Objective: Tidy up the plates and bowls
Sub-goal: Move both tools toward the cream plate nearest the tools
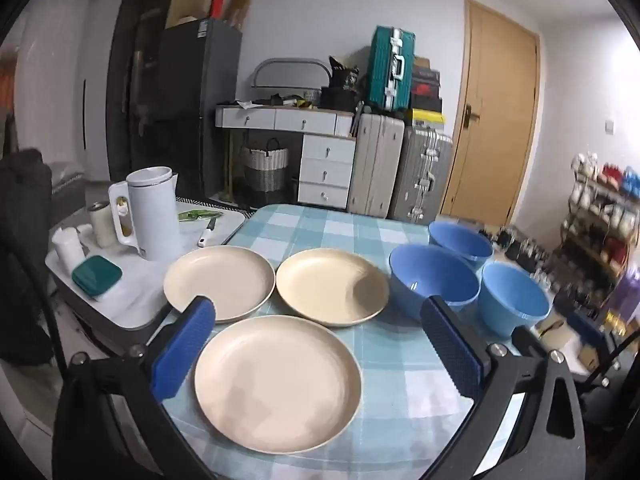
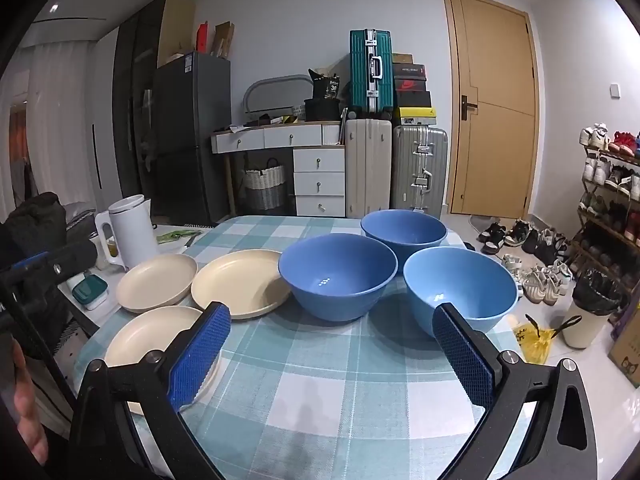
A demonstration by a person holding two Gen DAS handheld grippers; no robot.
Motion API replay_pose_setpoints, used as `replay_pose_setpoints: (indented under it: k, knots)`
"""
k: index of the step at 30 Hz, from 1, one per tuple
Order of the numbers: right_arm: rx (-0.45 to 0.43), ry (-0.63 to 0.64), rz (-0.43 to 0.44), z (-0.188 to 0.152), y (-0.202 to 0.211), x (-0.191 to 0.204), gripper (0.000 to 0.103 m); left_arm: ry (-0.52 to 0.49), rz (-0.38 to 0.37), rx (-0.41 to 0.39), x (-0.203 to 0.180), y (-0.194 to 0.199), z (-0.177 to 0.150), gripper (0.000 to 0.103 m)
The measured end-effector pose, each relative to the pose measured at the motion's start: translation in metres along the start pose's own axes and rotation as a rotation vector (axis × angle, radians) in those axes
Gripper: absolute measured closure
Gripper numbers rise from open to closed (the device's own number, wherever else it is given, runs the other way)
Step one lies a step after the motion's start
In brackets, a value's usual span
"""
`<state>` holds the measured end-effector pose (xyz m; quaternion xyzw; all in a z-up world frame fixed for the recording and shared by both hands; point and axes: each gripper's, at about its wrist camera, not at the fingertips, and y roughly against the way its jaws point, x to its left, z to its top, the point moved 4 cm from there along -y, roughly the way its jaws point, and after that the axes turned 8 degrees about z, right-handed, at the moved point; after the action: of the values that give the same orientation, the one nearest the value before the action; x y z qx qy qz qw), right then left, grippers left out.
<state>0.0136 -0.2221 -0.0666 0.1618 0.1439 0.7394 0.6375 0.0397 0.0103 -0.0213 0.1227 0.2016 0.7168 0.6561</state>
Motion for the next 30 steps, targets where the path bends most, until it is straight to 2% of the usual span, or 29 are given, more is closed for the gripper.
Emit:
replay_pose_setpoints:
  k: [4,10,16,18,20,22,24,26,28,30]
  knots:
    - [-0.014,0.001,0.015,-0.001,0.003,0.001,0.000,0.030,0.008,-0.052,0.001,0.010,0.002,0.000]
    - [-0.002,-0.015,-0.030,0.000,0.001,-0.003,0.000,0.012,0.022,0.008,0.003,0.001,0.001,0.000]
    - [0.041,-0.061,0.006,-0.003,-0.004,-0.007,0.000,-0.076,0.153,0.048,-0.003,-0.008,0.001,0.000]
    - [0.044,-0.052,-0.009,-0.003,-0.005,-0.006,0.000,-0.065,0.155,0.052,-0.001,-0.007,0.003,0.000]
    - [0.037,-0.033,-0.038,-0.003,-0.004,-0.004,0.000,-0.035,0.108,0.062,-0.001,-0.005,0.004,0.000]
    - [0.031,-0.026,-0.045,-0.002,-0.003,-0.005,0.000,0.013,0.091,0.037,0.002,0.002,0.008,0.000]
    - [0.029,-0.030,-0.045,-0.002,-0.003,-0.005,0.000,0.032,0.107,-0.032,0.004,0.014,0.012,0.000]
    - [0.032,-0.032,-0.046,-0.002,-0.003,-0.006,0.000,-0.032,0.116,-0.115,-0.004,0.025,0.013,0.000]
    - [0.038,-0.033,-0.046,-0.002,-0.003,-0.006,0.000,-0.109,0.121,-0.160,-0.011,0.028,0.013,0.000]
    - [0.042,-0.028,-0.061,-0.002,-0.003,-0.005,0.000,-0.168,0.129,-0.160,-0.015,0.026,0.013,0.000]
